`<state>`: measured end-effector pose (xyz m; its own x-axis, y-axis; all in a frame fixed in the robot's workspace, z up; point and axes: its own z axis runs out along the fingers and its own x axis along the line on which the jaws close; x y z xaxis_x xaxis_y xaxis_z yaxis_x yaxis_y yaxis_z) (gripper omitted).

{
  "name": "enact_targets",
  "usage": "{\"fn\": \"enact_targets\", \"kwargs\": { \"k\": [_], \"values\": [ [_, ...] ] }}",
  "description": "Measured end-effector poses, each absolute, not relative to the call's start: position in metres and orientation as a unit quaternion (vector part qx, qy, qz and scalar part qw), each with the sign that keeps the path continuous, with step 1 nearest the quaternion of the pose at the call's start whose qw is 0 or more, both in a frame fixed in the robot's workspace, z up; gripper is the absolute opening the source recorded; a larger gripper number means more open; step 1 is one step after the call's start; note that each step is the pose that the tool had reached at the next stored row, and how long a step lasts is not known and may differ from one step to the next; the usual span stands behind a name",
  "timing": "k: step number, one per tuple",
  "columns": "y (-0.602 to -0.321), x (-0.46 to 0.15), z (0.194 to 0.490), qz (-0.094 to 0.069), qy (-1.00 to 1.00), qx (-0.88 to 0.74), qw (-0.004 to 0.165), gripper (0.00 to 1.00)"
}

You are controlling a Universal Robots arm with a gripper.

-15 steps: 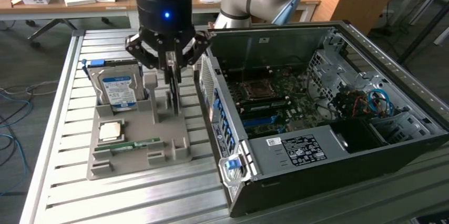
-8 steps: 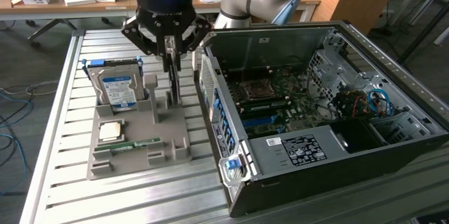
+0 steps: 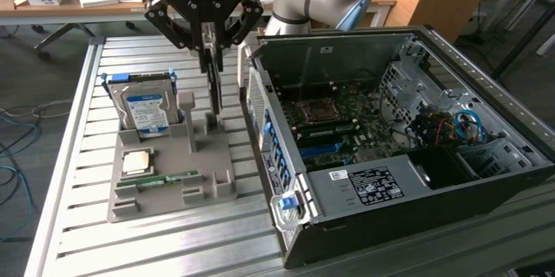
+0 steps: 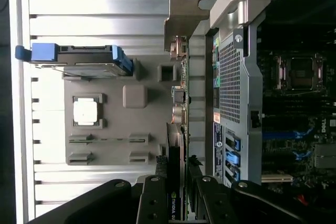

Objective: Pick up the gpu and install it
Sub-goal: 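Pick up the gpu and move the gpu toward the slot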

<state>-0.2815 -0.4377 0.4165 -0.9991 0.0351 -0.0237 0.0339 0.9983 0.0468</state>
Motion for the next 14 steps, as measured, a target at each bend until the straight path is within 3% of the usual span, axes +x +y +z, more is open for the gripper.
{"fn": "enact_targets", "kwargs": {
  "k": [14],
  "values": [
    [-0.438, -0.281, 0.463, 0.023, 1.000, 0.017, 0.012, 0.26]
  ]
}}
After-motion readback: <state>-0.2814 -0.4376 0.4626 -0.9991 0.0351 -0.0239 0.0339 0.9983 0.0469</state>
